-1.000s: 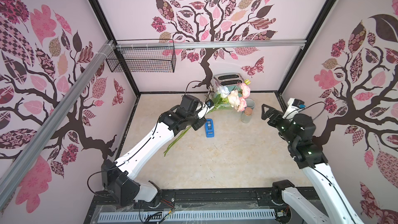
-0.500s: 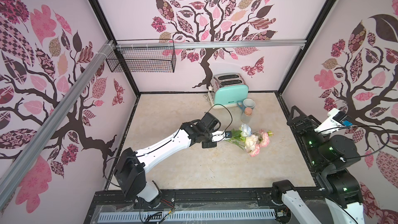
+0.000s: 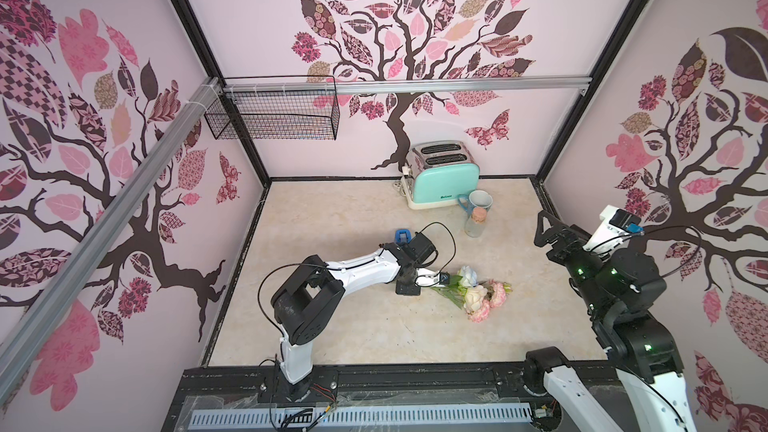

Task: Wrap bouquets with tape
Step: Place the unwrapped bouquet at the center of the board.

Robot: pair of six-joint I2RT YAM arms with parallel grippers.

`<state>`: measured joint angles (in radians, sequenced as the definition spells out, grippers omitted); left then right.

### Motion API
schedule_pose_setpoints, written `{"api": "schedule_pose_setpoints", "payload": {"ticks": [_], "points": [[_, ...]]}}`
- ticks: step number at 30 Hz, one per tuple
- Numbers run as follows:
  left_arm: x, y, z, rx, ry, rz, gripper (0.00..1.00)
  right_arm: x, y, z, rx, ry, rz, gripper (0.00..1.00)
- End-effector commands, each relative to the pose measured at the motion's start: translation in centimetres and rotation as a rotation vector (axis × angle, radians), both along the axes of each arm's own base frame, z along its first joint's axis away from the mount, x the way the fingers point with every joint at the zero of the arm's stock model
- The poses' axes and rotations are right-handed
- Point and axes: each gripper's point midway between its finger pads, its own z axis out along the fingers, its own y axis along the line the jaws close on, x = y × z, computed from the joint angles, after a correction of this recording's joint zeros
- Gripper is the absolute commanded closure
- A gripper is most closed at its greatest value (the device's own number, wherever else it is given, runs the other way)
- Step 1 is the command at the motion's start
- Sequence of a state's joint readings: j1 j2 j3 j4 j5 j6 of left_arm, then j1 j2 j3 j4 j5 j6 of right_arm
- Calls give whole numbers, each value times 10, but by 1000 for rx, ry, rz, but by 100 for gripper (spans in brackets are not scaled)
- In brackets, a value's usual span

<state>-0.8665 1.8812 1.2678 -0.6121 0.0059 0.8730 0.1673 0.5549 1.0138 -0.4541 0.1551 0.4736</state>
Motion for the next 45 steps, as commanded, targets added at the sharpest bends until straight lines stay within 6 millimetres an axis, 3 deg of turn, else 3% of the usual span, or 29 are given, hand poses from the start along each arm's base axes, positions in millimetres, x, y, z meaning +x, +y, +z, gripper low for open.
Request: {"api": "schedule_pose_setpoints", "payload": {"ticks": [1,9,22,26,27,28,29,36,42,44,45], "points": [[10,-13,2,-53,-29,-8,100,0,6,-1,-6,5,33,0],[27,-6,-6,-58,18,59,100,10,20,-12,3,41,105,0],[28,-3,-20,-35,94,128,100,20,32,-26,18,81,159,0],[29,-3,-13,-36,95,147,86,22,33,-31,13,101,164,0],[29,-3,-9,-41,93,151,80,23,33,-34,13,110,163,0],[28,-3,-5,-47,91,150,66,24,33,-35,11,114,163,0],[28,-4,0,-56,86,154,42,25,33,-38,9,124,162,0],[31,-6,41,-134,39,186,34,35,40,-53,4,178,188,0],[13,-1,108,-305,27,259,34,53,61,-76,49,254,285,2],[10,7,129,-407,-7,335,35,62,74,-93,82,309,343,11],[9,16,140,-463,-25,388,34,69,85,-104,104,344,396,20]]}}
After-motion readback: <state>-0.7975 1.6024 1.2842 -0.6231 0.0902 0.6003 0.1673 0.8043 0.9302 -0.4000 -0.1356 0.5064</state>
